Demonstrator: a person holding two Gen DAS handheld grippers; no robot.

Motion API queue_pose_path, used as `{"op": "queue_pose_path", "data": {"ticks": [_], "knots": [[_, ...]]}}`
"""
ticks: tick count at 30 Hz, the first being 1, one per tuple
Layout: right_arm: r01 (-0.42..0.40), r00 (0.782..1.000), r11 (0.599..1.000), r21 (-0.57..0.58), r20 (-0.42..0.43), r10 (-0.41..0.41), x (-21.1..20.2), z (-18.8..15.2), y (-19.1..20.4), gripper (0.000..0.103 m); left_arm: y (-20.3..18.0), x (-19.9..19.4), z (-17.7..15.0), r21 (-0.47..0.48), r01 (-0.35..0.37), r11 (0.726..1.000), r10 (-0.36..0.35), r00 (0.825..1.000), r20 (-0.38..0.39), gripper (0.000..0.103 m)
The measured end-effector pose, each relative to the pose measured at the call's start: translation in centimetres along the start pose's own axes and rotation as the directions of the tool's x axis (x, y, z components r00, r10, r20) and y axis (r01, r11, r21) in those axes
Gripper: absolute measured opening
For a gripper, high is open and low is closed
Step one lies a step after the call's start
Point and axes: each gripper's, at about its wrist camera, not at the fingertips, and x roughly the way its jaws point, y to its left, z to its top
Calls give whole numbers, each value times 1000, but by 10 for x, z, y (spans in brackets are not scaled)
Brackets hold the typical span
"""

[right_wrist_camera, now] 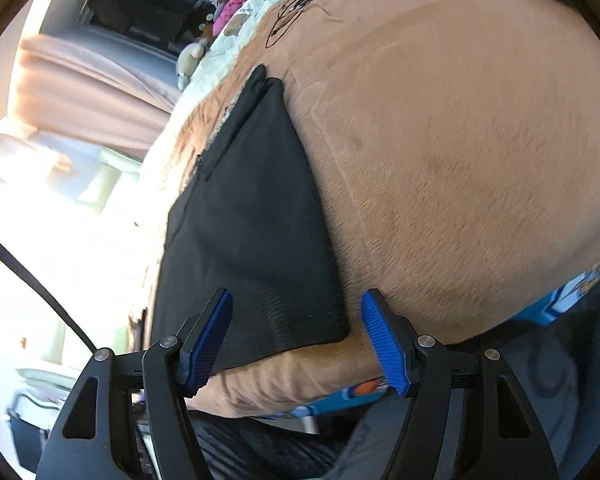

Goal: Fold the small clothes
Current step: 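Close both tools on the black shirt's hem edge, then lift the hem with both tools and fold it over toward the collar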

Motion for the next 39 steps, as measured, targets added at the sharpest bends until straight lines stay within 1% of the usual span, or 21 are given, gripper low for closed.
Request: {"op": "queue_pose_path", "data": {"ticks": [2,5,7,8,9,11,14,17,19,20,21,22,23,24,25,28,29,30,33,35,39], "knots": [[-38,999,999,26,-10,38,3,-6,-2,66,2,1,-1,-33,40,999,-40,999,0,47],[-78,997,995,59,-7,78,8,-16,-5,66,6,2,-3,-100,109,989,-109,994,7,47],[-85,996,994,71,8,85,16,-17,-5,66,6,4,-4,-124,138,983,-137,990,16,47],[-89,996,993,75,24,87,20,-16,-5,63,4,6,-4,-127,144,981,-142,990,21,47],[-91,995,993,80,35,89,22,-16,-6,57,2,8,-4,-127,147,981,-145,989,25,47],[-94,994,991,100,66,88,27,-13,-7,49,-4,12,-3,-124,157,980,-153,987,43,47],[-81,992,992,98,101,71,34,-13,-7,47,-8,12,1,-119,153,981,-143,986,89,47],[-46,993,994,94,117,35,46,-12,-3,41,-8,13,5,-127,155,980,-139,982,128,47],[-14,992,996,88,125,3,51,-11,3,32,-9,13,6,-130,142,981,-124,982,140,47],[4,992,996,85,128,-15,54,-9,5,22,-10,13,7,-126,134,983,-115,983,147,46],[6,991,996,86,130,-17,54,-8,12,13,-12,14,8,-122,120,985,-101,984,150,42],[6,991,996,88,135,-18,53,-7,13,9,-12,15,9,-122,108,987,-90,985,149,35],[12,989,996,90,147,-25,50,-5,15,4,-12,14,9,-128,92,988,-73,986,150,30],[17,988,996,87,154,-30,47,-4,21,2,-10,13,10,-135,92,986,-70,985,159,23],[17,986,996,82,161,-30,44,-3,25,1,-8,10,11,-143,93,985,-68,983,172,21],[13,984,998,63,174,-24,34,-5,34,0,0,0,15,-170,60,984,-23,977,212,20],[18,984,998,54,174,-27,32,-6,37,0,3,1,16,-176,63,982,-26,978,205,16],[23,984,999,48,175,-31,32,-8,37,0,5,2,17,-182,64,981,-27,980,196,7],[17,984,999,42,175,-24,31,-12,43,0,1,-2,16,-161,66,985,-34,980,196,6],[13,983,999,33,180,-19,30,-11,47,0,-4,-9,15,-141,50,989,-21,980,199,5],[4,982,1000,11,191,-6,25,-11,54,0,-10,-24,18,-121,64,991,-36,975,219,5]]}}
